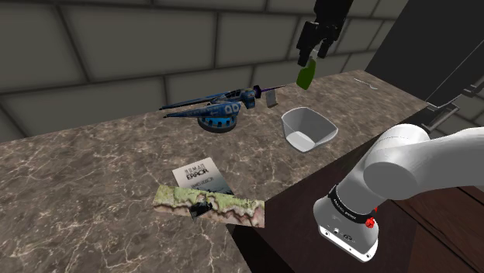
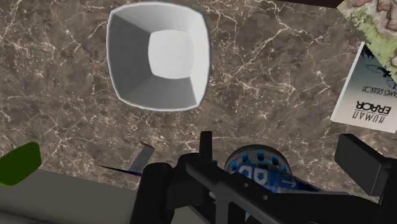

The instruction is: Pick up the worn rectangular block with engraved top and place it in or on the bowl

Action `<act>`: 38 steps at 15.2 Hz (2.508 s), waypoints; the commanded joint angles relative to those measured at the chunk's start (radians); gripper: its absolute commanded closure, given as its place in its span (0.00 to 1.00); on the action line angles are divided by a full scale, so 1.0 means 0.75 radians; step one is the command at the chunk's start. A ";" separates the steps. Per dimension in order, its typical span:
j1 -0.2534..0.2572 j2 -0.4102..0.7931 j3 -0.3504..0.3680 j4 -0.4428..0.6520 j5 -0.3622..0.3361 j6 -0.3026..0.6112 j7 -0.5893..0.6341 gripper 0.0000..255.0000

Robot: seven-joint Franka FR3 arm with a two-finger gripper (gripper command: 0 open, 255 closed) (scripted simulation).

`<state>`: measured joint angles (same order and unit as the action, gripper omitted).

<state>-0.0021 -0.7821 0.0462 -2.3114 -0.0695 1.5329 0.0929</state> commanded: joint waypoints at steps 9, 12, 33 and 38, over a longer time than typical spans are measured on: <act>-0.064 0.137 -0.237 -0.131 -0.007 0.331 -0.149 0.00; -0.080 0.224 -0.327 -0.152 0.009 0.454 -0.214 0.00; -0.093 1.293 -0.814 0.211 0.879 0.905 -1.080 0.00; -0.238 1.597 -0.749 0.428 1.144 0.834 -1.255 0.00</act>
<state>-0.1593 0.3698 -0.5280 -2.0245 0.7480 2.1685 -0.8263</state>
